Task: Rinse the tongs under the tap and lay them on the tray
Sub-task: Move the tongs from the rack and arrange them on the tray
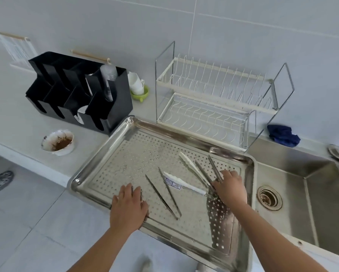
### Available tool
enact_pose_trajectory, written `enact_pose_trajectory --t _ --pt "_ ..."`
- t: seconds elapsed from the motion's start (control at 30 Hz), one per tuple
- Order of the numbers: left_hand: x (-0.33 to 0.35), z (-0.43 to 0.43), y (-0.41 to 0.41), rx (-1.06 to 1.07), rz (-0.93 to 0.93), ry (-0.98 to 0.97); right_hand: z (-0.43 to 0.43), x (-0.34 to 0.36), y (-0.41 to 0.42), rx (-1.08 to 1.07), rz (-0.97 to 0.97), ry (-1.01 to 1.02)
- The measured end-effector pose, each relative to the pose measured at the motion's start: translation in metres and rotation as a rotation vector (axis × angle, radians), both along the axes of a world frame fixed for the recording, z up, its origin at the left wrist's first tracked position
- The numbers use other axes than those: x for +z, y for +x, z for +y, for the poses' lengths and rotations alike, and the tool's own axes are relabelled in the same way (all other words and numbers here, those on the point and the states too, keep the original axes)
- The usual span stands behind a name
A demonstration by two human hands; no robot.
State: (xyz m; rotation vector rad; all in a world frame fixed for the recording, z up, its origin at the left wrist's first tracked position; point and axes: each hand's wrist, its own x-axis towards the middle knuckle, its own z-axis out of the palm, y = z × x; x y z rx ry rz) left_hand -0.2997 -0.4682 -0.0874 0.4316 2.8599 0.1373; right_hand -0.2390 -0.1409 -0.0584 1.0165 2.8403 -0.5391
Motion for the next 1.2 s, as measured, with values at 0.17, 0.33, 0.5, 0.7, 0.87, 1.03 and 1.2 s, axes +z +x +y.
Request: enact_pose_trajectory --t 0.17,0.33,0.5,0.7,0.87,1.03,1.2 --pt "0.008 0.012 -0.001 0.042 -0.014 0.049 -0.021 0.001 0.019 0.044 0.14 -0.019" --pt "0.024 0.069 -0.011 0.148 -0.053 0.15 -0.024 0.0 0.013 0.133 0.164 0.006" --pt "0.014 0.096 -0.014 0.155 -0.047 0.063 -0.037 -0.005 -0.001 0.349 0.099 0.03" --pt "0.011 0.078 -0.028 0.155 -0.049 0.115 -0.049 -0.012 -0.009 0.365 0.028 0.057" --pt "0.016 0.052 -0.06 0.103 -0.042 0.132 -0.061 -0.013 -0.02 0.288 -0.037 0.044" --pt "0.015 0.025 -0.098 -0.011 -0.037 0.152 -0.086 -0.017 -0.032 0.142 -0.102 0.039" --pt "0.012 0.007 -0.126 -0.167 -0.035 0.194 -0.123 -0.022 -0.043 -0.028 -0.062 -0.039"
